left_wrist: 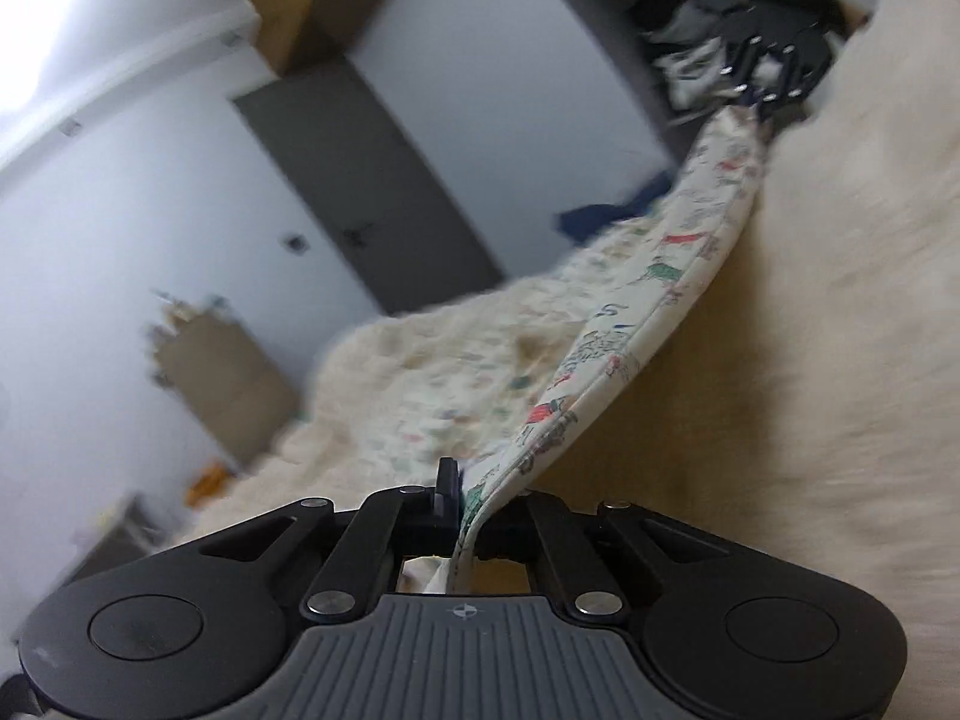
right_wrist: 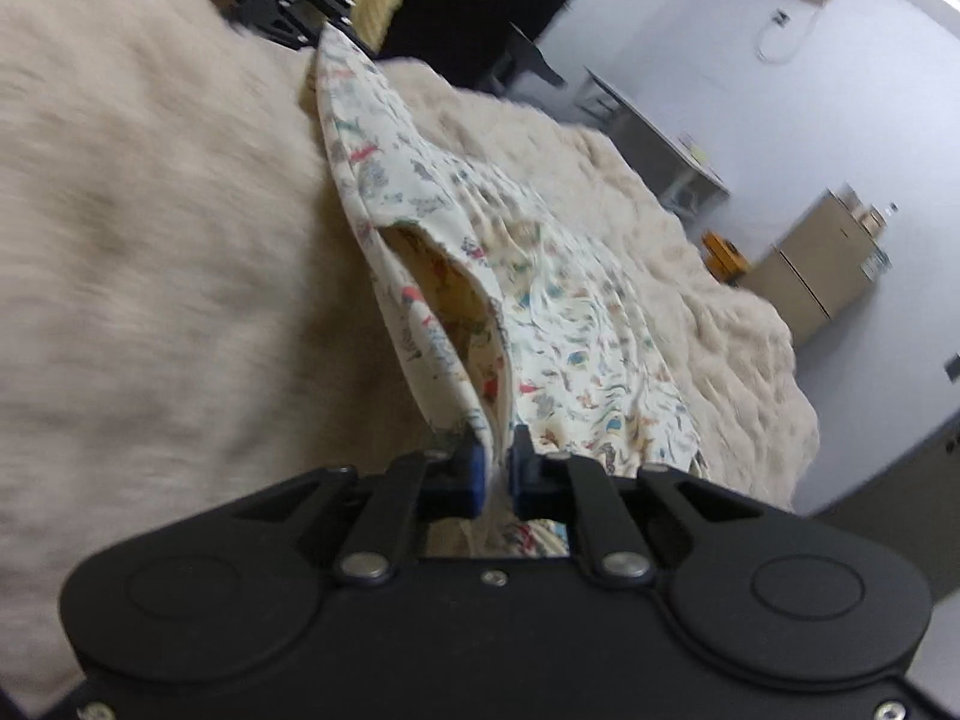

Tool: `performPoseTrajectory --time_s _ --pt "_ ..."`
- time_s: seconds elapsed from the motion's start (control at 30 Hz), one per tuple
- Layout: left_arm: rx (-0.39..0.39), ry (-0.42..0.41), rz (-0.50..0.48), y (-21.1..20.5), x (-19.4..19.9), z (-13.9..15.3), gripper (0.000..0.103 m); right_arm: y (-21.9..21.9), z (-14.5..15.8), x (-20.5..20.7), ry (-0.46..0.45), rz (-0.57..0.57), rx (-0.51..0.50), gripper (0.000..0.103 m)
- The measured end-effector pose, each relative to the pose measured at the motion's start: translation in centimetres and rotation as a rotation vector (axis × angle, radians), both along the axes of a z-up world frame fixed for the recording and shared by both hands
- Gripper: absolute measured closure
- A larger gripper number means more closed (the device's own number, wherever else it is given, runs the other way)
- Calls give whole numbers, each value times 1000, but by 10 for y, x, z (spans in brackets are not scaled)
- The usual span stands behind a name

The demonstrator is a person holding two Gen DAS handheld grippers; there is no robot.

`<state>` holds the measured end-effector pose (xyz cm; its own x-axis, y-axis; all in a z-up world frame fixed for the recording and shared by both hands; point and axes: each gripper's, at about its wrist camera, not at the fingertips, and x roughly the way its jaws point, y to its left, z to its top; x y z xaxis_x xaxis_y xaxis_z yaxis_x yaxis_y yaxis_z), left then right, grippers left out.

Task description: Fold clothes

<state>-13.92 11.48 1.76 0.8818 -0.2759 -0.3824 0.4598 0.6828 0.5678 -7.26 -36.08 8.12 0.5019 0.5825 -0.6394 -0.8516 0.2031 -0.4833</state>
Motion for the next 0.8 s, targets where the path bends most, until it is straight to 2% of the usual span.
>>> performPoseTrajectory --time_s 0.07,0.1,0.13,0.17,0.23,0.3,0.33,0.37,0.4,0.43,0.47,0.53,0.6,0.63,0.7,0.8 --pt "130 -5 44 -11 1 -14 52 4 -9 -1 26 15 -47 93" --pt "159 12 55 -14 5 -20 51 9 -18 0 45 15 -94 91" --pt "142 53 42 -13 9 -21 51 10 -22 2 51 13 -112 91" --pt "107 69 18 -9 9 -20 51 10 -23 4 53 11 -113 88" --pt "37 102 -32 -2 9 -17 47 0 -17 7 63 9 -52 76" --pt "-10 110 -55 2 7 -14 40 -29 -1 18 102 11 137 46" --pt "-37 115 -63 5 6 -12 38 -39 4 22 109 11 205 37" --pt "-51 117 -71 8 4 -12 38 -53 7 27 109 10 298 21" --pt "-63 110 -83 11 1 -11 37 -75 8 40 117 -3 443 17" --pt "-88 102 -101 16 0 -9 36 -91 7 55 138 -50 555 17" --pt "-114 100 -111 21 -2 -7 35 -100 5 66 160 -104 607 16" --pt "-188 92 -87 33 -6 -3 31 -104 -8 110 255 -318 653 16" --pt "-255 82 -37 48 -5 3 22 -97 -24 153 349 -493 652 18" --pt "-290 77 -4 56 -3 7 19 -94 -31 167 384 -549 651 19" --pt "-381 79 66 81 1 15 19 -89 -56 209 508 -707 694 20" --pt "-518 91 122 120 10 21 18 -93 -97 250 709 -824 841 21"
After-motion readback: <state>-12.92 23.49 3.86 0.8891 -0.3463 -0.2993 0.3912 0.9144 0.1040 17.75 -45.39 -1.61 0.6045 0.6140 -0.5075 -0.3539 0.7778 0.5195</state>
